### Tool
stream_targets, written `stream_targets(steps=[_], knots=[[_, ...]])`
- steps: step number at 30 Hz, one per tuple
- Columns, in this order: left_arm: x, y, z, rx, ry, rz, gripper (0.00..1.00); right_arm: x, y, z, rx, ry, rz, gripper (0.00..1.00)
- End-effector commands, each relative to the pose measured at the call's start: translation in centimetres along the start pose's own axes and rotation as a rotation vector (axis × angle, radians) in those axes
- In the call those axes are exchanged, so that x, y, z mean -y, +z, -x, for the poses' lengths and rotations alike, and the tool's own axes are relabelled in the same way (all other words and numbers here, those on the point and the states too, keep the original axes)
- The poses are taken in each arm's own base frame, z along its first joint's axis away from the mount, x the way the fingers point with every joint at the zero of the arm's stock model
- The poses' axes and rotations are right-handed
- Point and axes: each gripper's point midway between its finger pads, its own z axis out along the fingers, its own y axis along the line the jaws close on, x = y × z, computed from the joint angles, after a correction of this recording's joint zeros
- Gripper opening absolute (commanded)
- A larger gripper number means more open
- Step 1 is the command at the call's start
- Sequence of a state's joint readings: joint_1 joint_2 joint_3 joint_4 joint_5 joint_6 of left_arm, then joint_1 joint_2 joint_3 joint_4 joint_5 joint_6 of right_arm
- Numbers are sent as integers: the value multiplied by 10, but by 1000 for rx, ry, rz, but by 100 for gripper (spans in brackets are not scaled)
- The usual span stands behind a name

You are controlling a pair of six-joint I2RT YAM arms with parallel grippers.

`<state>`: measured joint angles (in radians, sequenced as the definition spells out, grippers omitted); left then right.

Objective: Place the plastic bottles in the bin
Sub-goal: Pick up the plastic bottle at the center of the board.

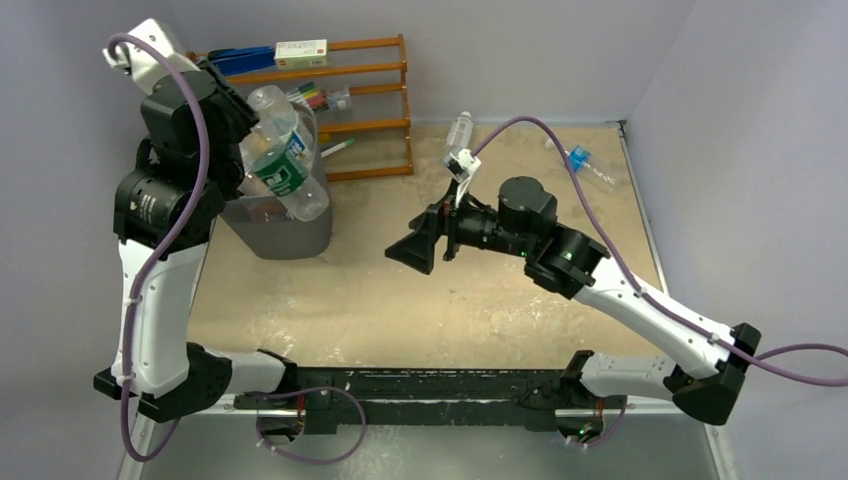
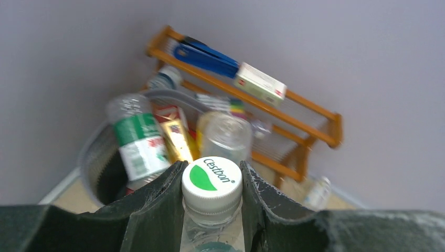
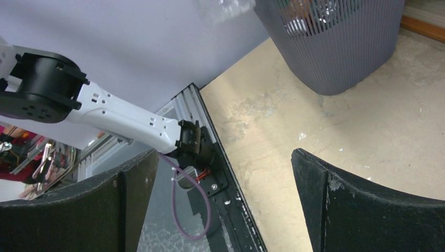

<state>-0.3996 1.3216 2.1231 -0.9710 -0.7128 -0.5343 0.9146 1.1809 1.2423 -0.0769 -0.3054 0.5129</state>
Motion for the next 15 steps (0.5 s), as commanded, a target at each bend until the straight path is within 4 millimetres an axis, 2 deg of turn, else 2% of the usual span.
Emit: stream_targets(steps=[1, 5, 7, 9, 15], knots=[[-54, -11, 47, 188, 74, 281, 13, 0, -16, -9, -16, 4, -17, 100], [-79, -11, 53, 261, 157, 462, 11, 0, -30, -19, -30, 37, -26, 100], [-88, -9, 54, 292, 176, 512, 10, -1, -36, -23, -39, 47, -33, 100], [-96, -10, 63, 331, 164, 546, 10, 1, -41, -28, -52, 57, -45, 100], [-104, 6, 85, 393, 205, 616, 11, 3, -50, -42, -90, 68, -59, 100]])
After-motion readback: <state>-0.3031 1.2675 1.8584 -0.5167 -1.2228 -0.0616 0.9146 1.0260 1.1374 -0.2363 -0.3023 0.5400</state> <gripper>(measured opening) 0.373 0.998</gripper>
